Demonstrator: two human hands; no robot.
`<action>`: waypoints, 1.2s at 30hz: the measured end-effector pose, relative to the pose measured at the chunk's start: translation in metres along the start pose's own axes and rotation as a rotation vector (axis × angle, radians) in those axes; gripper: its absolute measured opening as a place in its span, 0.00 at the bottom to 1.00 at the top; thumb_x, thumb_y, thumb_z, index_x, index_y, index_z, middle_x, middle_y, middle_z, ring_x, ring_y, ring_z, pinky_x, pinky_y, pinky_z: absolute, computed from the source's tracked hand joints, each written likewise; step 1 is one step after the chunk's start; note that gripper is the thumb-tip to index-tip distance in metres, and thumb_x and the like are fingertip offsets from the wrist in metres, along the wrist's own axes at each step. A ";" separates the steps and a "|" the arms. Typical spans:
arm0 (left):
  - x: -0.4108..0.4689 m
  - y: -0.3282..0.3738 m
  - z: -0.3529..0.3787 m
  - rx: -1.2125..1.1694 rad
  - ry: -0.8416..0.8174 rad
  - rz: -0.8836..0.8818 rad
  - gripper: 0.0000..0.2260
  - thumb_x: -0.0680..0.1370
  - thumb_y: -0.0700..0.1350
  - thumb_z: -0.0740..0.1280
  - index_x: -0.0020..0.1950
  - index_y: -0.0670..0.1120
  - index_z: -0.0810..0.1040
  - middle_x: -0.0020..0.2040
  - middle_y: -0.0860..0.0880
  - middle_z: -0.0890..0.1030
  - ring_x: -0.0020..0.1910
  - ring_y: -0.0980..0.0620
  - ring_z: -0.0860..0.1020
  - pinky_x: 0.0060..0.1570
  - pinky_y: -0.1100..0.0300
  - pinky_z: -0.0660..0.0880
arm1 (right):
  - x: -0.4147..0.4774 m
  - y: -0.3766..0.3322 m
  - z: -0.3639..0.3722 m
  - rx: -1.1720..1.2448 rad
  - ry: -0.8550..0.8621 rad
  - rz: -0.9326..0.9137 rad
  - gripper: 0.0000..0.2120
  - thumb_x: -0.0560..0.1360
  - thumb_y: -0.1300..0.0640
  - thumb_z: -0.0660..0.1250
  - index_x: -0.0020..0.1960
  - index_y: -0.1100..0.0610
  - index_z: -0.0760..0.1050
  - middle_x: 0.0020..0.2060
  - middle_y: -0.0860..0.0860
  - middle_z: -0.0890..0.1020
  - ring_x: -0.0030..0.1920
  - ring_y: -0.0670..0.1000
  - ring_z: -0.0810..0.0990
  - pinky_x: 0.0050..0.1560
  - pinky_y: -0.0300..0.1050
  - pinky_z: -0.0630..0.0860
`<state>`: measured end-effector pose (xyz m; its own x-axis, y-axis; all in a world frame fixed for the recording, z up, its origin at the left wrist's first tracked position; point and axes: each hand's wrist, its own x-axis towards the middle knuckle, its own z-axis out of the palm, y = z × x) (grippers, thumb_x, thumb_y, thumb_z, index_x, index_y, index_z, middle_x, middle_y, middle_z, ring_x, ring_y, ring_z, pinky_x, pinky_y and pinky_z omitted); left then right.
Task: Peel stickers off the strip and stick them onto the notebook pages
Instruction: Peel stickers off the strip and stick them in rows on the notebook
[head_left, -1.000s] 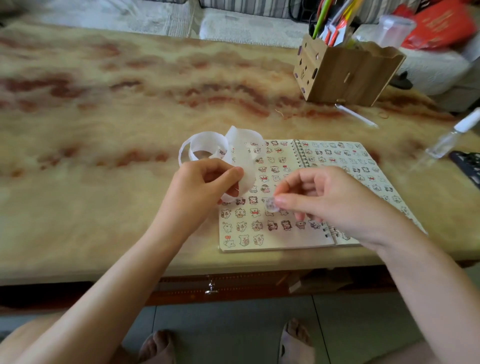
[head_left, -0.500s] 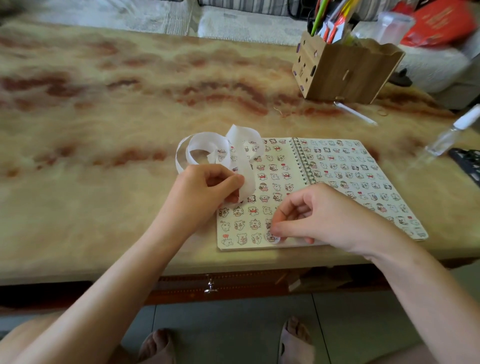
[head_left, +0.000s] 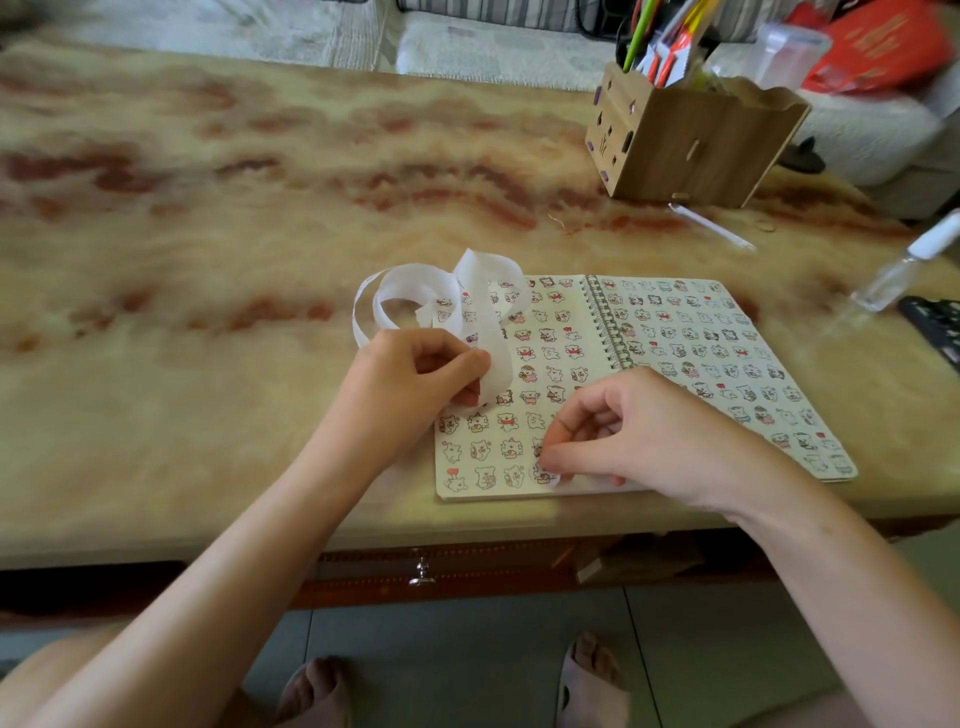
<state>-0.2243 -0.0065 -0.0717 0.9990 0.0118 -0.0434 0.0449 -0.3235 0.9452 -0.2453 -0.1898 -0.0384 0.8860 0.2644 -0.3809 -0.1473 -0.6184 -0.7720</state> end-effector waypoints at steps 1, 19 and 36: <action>0.000 0.000 0.000 0.003 0.000 0.001 0.08 0.75 0.44 0.69 0.38 0.43 0.81 0.29 0.54 0.82 0.28 0.64 0.78 0.29 0.75 0.69 | 0.000 0.000 0.000 -0.011 0.003 -0.005 0.03 0.68 0.61 0.76 0.40 0.58 0.82 0.30 0.50 0.82 0.27 0.39 0.76 0.29 0.32 0.71; 0.000 -0.002 0.000 0.028 -0.024 0.000 0.08 0.75 0.44 0.68 0.36 0.46 0.80 0.28 0.55 0.81 0.28 0.64 0.77 0.30 0.75 0.69 | 0.004 0.007 0.001 -0.245 0.099 -0.052 0.14 0.66 0.49 0.78 0.45 0.48 0.74 0.31 0.45 0.76 0.27 0.39 0.70 0.36 0.38 0.68; 0.000 -0.002 0.000 0.042 -0.029 0.004 0.07 0.75 0.44 0.68 0.38 0.45 0.81 0.29 0.54 0.82 0.28 0.65 0.77 0.30 0.76 0.68 | 0.008 0.007 -0.002 -0.294 0.048 -0.050 0.11 0.70 0.50 0.74 0.46 0.49 0.74 0.32 0.45 0.75 0.29 0.41 0.69 0.37 0.39 0.68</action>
<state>-0.2246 -0.0056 -0.0738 0.9986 -0.0173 -0.0493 0.0397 -0.3632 0.9309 -0.2380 -0.1931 -0.0458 0.9096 0.2690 -0.3167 0.0242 -0.7952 -0.6059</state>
